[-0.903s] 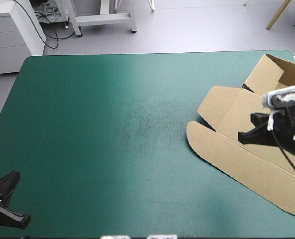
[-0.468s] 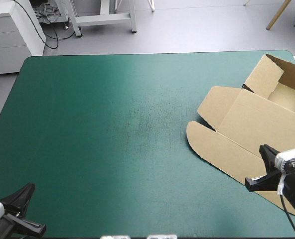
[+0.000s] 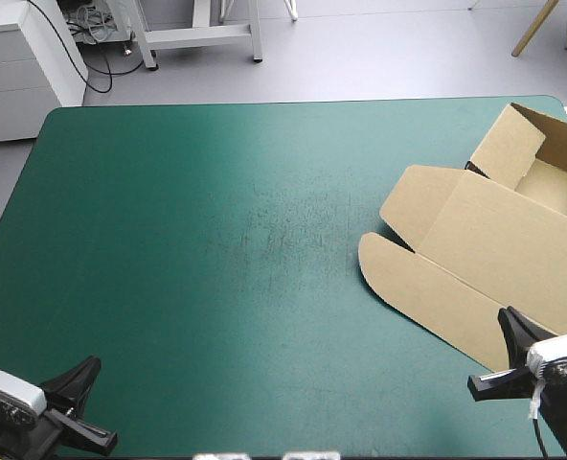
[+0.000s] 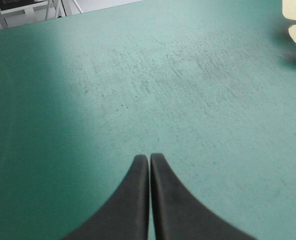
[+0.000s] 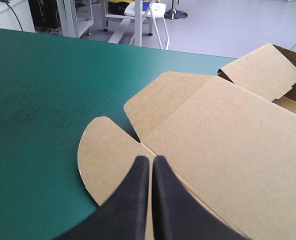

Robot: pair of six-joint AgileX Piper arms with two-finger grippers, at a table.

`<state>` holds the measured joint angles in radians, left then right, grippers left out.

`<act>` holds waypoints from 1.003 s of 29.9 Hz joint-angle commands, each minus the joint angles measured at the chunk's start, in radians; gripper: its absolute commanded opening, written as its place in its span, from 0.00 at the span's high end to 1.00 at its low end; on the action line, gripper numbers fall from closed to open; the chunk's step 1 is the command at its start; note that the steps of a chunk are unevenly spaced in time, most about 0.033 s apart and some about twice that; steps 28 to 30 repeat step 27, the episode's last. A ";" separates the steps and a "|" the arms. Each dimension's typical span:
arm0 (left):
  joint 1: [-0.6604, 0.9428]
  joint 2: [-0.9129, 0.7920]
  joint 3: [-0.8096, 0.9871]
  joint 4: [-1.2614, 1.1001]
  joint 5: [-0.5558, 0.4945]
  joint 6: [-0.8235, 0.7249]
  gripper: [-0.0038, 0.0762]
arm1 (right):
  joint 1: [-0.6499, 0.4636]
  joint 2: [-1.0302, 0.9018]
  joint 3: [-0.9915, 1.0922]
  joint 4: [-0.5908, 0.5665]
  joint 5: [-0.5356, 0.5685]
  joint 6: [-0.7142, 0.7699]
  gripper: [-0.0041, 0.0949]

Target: Fold the box

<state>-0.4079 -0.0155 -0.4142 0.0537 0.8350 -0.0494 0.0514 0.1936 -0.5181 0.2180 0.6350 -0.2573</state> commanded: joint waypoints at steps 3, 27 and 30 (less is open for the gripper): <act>-0.001 -0.016 -0.020 -0.011 -0.090 0.001 0.96 | 0.004 -0.020 0.016 0.013 -0.089 -0.003 0.96; -0.001 -0.016 -0.018 -0.011 -0.094 0.001 0.96 | 0.004 -0.121 0.038 0.020 -0.057 0.003 0.96; -0.001 -0.016 -0.018 -0.011 -0.094 0.001 0.96 | 0.004 -0.121 0.038 0.020 -0.057 0.003 0.96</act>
